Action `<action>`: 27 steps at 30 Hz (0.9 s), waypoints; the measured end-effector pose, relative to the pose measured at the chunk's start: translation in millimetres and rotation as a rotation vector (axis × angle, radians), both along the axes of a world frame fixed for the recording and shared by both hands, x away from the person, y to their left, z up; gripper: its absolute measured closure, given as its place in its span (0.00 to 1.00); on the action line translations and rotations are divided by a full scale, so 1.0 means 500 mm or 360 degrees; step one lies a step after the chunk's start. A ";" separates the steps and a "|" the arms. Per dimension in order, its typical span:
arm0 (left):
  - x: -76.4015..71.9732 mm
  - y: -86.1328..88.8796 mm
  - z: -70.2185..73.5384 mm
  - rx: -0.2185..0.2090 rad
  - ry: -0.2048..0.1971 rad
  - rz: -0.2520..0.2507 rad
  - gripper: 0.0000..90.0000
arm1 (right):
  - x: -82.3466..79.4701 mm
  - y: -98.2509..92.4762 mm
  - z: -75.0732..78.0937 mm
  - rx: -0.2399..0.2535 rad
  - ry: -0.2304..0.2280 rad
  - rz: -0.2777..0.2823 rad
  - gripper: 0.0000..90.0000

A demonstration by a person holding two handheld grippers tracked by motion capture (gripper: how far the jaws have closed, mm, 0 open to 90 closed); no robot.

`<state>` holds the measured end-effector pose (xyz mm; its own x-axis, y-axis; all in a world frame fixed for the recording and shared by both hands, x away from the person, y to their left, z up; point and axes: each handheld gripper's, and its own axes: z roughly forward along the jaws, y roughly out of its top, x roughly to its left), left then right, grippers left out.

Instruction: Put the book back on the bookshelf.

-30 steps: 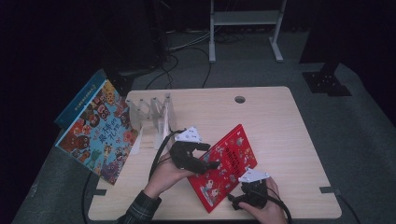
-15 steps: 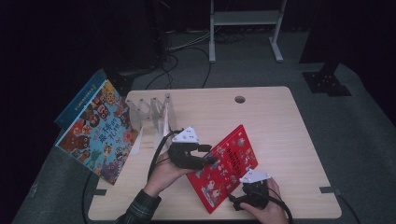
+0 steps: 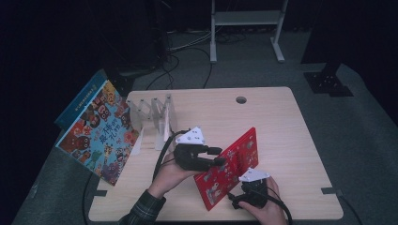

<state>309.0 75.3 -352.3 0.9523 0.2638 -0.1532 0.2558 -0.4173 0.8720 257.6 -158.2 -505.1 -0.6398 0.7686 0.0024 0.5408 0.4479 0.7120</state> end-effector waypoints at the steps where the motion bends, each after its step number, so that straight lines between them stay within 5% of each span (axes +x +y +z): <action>1: 0.001 -0.001 -0.001 -0.0033 0.0034 -0.0030 0.64 | 0.001 0.000 0.000 0.0000 0.0002 0.0004 0.00; 3: -0.001 -0.003 0.000 -0.0029 0.0020 -0.0024 0.64 | 0.001 0.000 0.000 0.0001 0.0006 0.0007 0.00; 4: -0.001 -0.013 -0.009 0.0069 0.0028 -0.0037 0.62 | 0.001 0.000 0.000 -0.0001 0.0006 0.0005 0.00; 7: 0.002 -0.015 -0.020 0.0008 0.0107 -0.0077 0.59 | 0.001 0.002 0.000 0.0002 0.0009 -0.0003 0.00; 8: -0.002 -0.015 -0.014 0.0058 0.0029 -0.0031 0.61 | 0.002 0.001 0.000 -0.0002 -0.0001 0.0007 0.00; 14: 0.000 -0.019 -0.012 0.0113 0.0032 -0.0021 0.62 | 0.002 0.002 0.000 0.0002 0.0003 0.0005 0.00; 18: 0.000 -0.026 -0.004 0.0264 -0.0041 0.0026 0.67 | 0.002 0.004 0.000 0.0002 0.0006 0.0003 0.00; 27: 0.008 -0.046 0.004 0.0450 -0.0033 0.0050 0.71 | 0.003 0.004 0.000 0.0000 0.0003 0.0009 0.00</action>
<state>313.0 52.1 -350.4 0.9452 0.3226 -0.0497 0.2556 -0.6371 0.7272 259.3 -156.3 -505.0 -0.6440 0.7650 0.0036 0.5398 0.4510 0.7108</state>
